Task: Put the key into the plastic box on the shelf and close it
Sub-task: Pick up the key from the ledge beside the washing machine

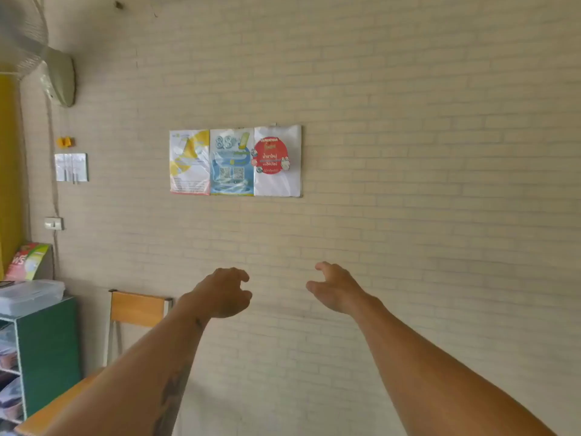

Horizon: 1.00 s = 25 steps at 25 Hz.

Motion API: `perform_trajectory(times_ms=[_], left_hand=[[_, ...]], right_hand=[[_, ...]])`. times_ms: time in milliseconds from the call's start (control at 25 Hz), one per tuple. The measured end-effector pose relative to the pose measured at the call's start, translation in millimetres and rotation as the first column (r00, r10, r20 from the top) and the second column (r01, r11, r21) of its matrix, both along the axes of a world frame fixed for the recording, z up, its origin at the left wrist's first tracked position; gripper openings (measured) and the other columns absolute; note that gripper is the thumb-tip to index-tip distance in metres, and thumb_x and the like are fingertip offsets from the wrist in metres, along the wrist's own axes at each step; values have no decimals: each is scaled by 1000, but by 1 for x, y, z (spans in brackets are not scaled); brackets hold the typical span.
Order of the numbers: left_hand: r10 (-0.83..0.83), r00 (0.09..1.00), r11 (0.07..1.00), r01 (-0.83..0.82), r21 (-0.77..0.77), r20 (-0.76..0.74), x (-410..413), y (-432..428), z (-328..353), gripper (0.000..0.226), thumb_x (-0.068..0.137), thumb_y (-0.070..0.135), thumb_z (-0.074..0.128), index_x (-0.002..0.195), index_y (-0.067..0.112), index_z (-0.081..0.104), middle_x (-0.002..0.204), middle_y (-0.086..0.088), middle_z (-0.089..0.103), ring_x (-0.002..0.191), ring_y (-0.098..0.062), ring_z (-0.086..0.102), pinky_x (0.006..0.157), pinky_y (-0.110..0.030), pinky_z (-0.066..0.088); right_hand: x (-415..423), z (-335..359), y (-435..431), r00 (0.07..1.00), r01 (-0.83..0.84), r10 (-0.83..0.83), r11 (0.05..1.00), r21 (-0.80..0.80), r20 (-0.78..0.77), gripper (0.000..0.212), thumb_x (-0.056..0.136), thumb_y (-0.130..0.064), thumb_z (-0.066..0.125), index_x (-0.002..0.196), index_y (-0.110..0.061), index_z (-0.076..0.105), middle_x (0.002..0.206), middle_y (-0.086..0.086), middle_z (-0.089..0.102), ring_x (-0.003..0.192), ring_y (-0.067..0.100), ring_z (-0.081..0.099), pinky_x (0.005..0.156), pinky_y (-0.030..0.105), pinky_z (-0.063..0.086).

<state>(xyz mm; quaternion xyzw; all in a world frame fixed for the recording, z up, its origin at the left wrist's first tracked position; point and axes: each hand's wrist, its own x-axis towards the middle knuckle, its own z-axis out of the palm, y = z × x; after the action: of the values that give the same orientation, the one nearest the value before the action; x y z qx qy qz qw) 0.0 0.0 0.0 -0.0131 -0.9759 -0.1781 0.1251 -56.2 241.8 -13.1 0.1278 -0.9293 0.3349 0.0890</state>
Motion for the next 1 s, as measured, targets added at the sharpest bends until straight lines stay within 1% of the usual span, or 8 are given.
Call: perform_trajectory(times_ms=[80, 160, 240, 360, 480, 720, 840, 1000], left_hand=[[-70, 997, 992, 71, 102, -14, -10, 19, -7, 44, 88, 34, 55, 131, 24, 56, 124, 0, 65, 114, -21, 57, 99, -36, 46], [-146, 989, 968, 145, 204, -7, -15, 47, -18, 38, 87, 31, 55, 124, 25, 61, 111, 3, 68, 98, -16, 62, 86, -29, 51], [-215, 976, 934, 212, 288, -20, -21, 81, -34, 32, 88, 29, 56, 118, 25, 65, 99, 8, 67, 85, -9, 63, 67, -19, 47], [-310, 950, 884, 298, 359, -26, -34, 144, -62, 26, 89, 26, 58, 113, 26, 68, 93, 12, 66, 78, -6, 63, 57, -14, 42], [-406, 913, 845, 361, 395, 35, -45, 216, -94, 25, 89, 25, 58, 112, 27, 69, 94, 10, 69, 80, -7, 65, 58, -13, 42], [-546, 813, 786, 414, 459, 201, -64, 392, -150, 27, 89, 20, 55, 113, 22, 67, 94, 2, 70, 86, -14, 67, 67, -21, 51], [-594, 763, 757, 423, 498, 255, -70, 474, -174, 27, 89, 19, 56, 114, 21, 67, 98, 1, 70, 89, -12, 68, 76, -27, 54], [-632, 705, 737, 416, 533, 323, -77, 571, -202, 27, 88, 18, 58, 114, 21, 67, 99, -2, 70, 88, -12, 68, 80, -32, 56]], right_hand=[[1, -7, 17, 999, 38, -38, 999, -35, -1, 69, 84, -37, 57, 148, -21, 35, 153, 7, 37, 136, 26, 39, 103, 36, 37], [5, -23, 44, 996, 81, -79, 995, -60, 33, 70, 82, -36, 60, 146, -22, 37, 150, 7, 40, 133, 26, 42, 103, 36, 38], [11, -44, 77, 990, 128, -123, 989, -69, 75, 69, 81, -36, 62, 145, -23, 39, 147, 5, 42, 130, 25, 44, 102, 37, 40], [22, -77, 140, 974, 203, -191, 975, -90, 125, 67, 81, -35, 63, 144, -25, 41, 144, 4, 45, 127, 24, 47, 101, 39, 42], [39, -115, 212, 945, 278, -257, 958, -76, 204, 64, 82, -35, 62, 142, -24, 43, 143, 4, 46, 128, 23, 47, 103, 41, 43], [73, -185, 382, 847, 443, -396, 895, -58, 353, 63, 79, -39, 59, 139, -29, 43, 140, 1, 47, 124, 18, 49, 96, 34, 43], [83, -210, 461, 804, 508, -457, 860, -41, 380, 59, 81, -37, 60, 138, -30, 44, 139, 0, 49, 121, 18, 50, 95, 34, 44], [99, -231, 551, 738, 579, -527, 815, 4, 422, 58, 84, -33, 60, 139, -26, 45, 139, 4, 50, 121, 21, 51, 96, 34, 44]])
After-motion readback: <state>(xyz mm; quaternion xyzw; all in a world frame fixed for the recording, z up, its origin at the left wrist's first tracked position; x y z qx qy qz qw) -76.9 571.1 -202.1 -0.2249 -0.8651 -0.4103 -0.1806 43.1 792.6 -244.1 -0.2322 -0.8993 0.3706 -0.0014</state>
